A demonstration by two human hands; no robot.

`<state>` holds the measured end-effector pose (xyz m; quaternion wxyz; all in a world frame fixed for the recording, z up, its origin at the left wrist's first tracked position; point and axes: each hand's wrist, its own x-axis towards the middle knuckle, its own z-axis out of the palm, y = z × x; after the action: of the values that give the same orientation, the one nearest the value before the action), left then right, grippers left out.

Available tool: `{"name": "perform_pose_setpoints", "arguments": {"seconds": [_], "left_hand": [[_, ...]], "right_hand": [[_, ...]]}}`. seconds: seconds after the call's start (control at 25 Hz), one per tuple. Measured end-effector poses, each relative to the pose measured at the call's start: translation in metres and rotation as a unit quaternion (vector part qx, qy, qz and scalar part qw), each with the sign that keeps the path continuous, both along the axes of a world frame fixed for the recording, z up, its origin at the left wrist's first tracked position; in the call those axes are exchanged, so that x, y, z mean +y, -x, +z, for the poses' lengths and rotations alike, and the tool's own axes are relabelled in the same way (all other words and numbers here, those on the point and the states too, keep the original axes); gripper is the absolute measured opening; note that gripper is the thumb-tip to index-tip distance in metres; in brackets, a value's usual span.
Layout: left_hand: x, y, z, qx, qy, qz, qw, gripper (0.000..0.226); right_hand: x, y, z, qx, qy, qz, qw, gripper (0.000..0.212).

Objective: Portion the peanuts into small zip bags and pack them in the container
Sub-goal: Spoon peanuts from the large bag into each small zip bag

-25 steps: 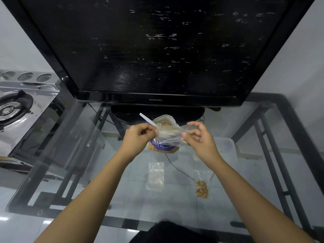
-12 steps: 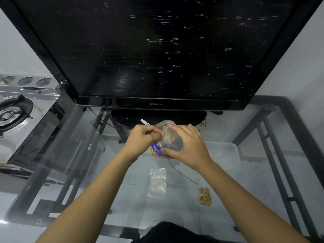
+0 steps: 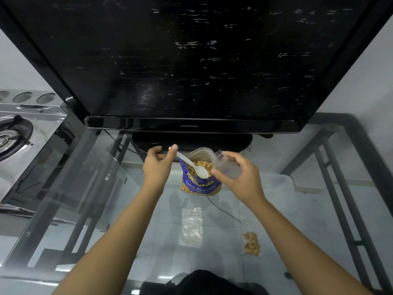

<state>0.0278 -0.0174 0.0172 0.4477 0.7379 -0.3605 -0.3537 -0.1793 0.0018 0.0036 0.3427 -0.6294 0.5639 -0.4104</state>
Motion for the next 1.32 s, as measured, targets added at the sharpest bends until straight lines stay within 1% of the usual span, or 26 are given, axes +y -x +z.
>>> {"name": "perform_pose_setpoints", "arguments": {"seconds": [0.04, 0.08, 0.16, 0.24, 0.32, 0.36, 0.4, 0.44, 0.48, 0.56, 0.6, 0.72, 0.84, 1.0, 1.16, 1.2, 1.32], "left_hand": [[-0.005, -0.003, -0.004, 0.011, -0.018, -0.043, 0.999, 0.030], [-0.007, -0.002, -0.005, -0.004, -0.016, -0.080, 0.997, 0.023], [-0.012, 0.001, 0.000, -0.066, 0.017, -0.144, 0.987, 0.023], [-0.012, 0.008, 0.012, -0.166, 0.096, -0.197, 0.961, 0.021], [-0.014, 0.010, 0.020, -0.259, 0.162, -0.231, 0.924, 0.016], [-0.017, 0.009, 0.019, -0.277, 0.159, -0.250, 0.914, 0.015], [-0.017, 0.008, 0.014, -0.280, 0.132, -0.266, 0.913, 0.015], [-0.017, 0.009, 0.008, -0.263, 0.092, -0.266, 0.923, 0.016], [-0.018, 0.009, 0.002, -0.223, 0.049, -0.242, 0.943, 0.017], [-0.020, 0.009, -0.006, -0.113, -0.020, -0.158, 0.981, 0.019], [-0.021, 0.010, -0.007, -0.077, -0.041, -0.128, 0.988, 0.019], [-0.023, 0.010, -0.006, -0.041, -0.058, -0.109, 0.992, 0.018], [-0.022, 0.007, -0.007, -0.037, -0.056, -0.117, 0.991, 0.017], [-0.023, 0.006, -0.008, -0.018, -0.050, -0.102, 0.993, 0.017], [-0.022, 0.020, -0.009, 0.023, -0.076, -0.142, 0.987, 0.021], [-0.022, 0.021, -0.011, 0.034, -0.085, -0.139, 0.986, 0.020], [-0.023, 0.015, -0.015, 0.086, -0.075, -0.080, 0.990, 0.016]], "right_hand": [[-0.001, 0.002, -0.002, -0.026, -0.022, -0.010, 0.999, 0.045], [-0.002, 0.003, -0.005, -0.046, -0.043, -0.015, 0.998, 0.044], [-0.004, 0.006, -0.010, -0.057, -0.084, 0.001, 0.995, 0.043], [-0.004, 0.007, -0.015, -0.047, -0.113, 0.033, 0.992, 0.043], [-0.003, 0.008, -0.017, -0.048, -0.117, 0.039, 0.991, 0.044], [-0.003, 0.008, -0.017, -0.050, -0.115, 0.036, 0.991, 0.044], [-0.003, 0.008, -0.018, -0.051, -0.112, 0.033, 0.992, 0.044], [-0.003, 0.009, -0.018, -0.051, -0.111, 0.032, 0.992, 0.044], [-0.004, 0.009, -0.019, -0.050, -0.112, 0.034, 0.992, 0.045], [-0.003, 0.009, -0.019, -0.048, -0.112, 0.040, 0.992, 0.046], [-0.003, 0.009, -0.020, -0.048, -0.112, 0.041, 0.992, 0.046], [-0.001, 0.010, -0.018, -0.050, -0.111, 0.044, 0.992, 0.046], [0.001, 0.011, -0.015, -0.042, -0.109, 0.051, 0.992, 0.044], [0.004, 0.011, -0.009, -0.015, -0.096, 0.052, 0.994, 0.045], [0.005, 0.011, -0.007, -0.021, -0.109, 0.053, 0.992, 0.044], [0.004, 0.011, -0.006, -0.020, -0.111, 0.055, 0.992, 0.044], [0.005, 0.012, -0.005, -0.019, -0.118, 0.055, 0.991, 0.044]]}}
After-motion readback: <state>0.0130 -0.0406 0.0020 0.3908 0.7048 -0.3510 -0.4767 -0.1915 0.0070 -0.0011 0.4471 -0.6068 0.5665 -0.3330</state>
